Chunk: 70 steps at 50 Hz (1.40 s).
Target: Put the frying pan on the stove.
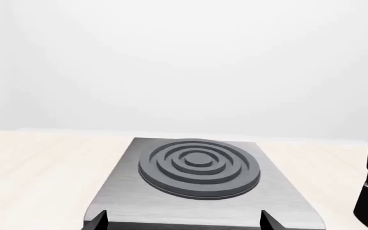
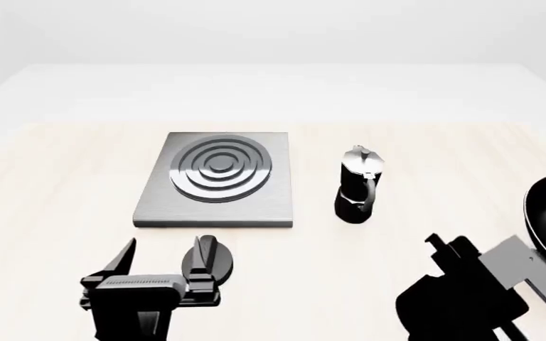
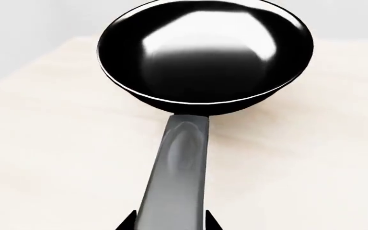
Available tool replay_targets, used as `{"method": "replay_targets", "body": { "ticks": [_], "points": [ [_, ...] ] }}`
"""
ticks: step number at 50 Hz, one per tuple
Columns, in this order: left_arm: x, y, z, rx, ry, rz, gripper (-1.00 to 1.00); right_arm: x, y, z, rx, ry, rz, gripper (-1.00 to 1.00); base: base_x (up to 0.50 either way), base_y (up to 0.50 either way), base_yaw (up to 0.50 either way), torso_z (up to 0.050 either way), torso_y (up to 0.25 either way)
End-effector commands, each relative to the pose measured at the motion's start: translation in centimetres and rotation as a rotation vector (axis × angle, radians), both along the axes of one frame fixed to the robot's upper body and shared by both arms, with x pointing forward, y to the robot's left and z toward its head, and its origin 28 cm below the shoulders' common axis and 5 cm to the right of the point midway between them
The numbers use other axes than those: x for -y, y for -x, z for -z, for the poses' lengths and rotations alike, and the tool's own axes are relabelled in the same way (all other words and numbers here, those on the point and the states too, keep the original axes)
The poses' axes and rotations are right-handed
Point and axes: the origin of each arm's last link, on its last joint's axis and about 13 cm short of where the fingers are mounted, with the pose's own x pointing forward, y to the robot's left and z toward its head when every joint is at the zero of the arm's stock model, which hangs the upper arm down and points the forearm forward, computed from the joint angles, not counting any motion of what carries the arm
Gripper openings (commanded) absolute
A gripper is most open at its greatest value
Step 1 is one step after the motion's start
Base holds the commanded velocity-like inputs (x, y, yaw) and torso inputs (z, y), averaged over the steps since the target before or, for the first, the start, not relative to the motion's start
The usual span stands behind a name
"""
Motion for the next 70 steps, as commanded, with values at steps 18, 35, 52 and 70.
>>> {"method": "replay_targets", "body": {
  "ticks": [18,35,52,70],
  "points": [
    [-0.2,0.0,-0.2,0.003,0.005,-0.008,1.00,-0.4,0.4,-2.5,0.098,0.142,-0.066,-1.00,0.00,0.00,0.00,0.000,0.002],
    [-0.2,0.0,-0.1,0.002,0.006,-0.008,1.00,-0.9,0.8,-3.6,0.182,0.177,-0.128,-1.00,0.00,0.00,0.00,0.001,0.002],
    [-0.1,0.1,-0.3,0.002,0.008,0.001,1.00,-1.3,1.2,-4.5,0.230,0.205,-0.174,-1.00,0.00,0.00,0.00,0.000,0.001],
    [-0.1,-0.1,-0.5,0.004,-0.003,0.005,1.00,-2.0,1.7,-5.6,0.280,0.242,-0.258,-1.00,0.00,0.00,0.00,0.001,0.002]
  ]
}}
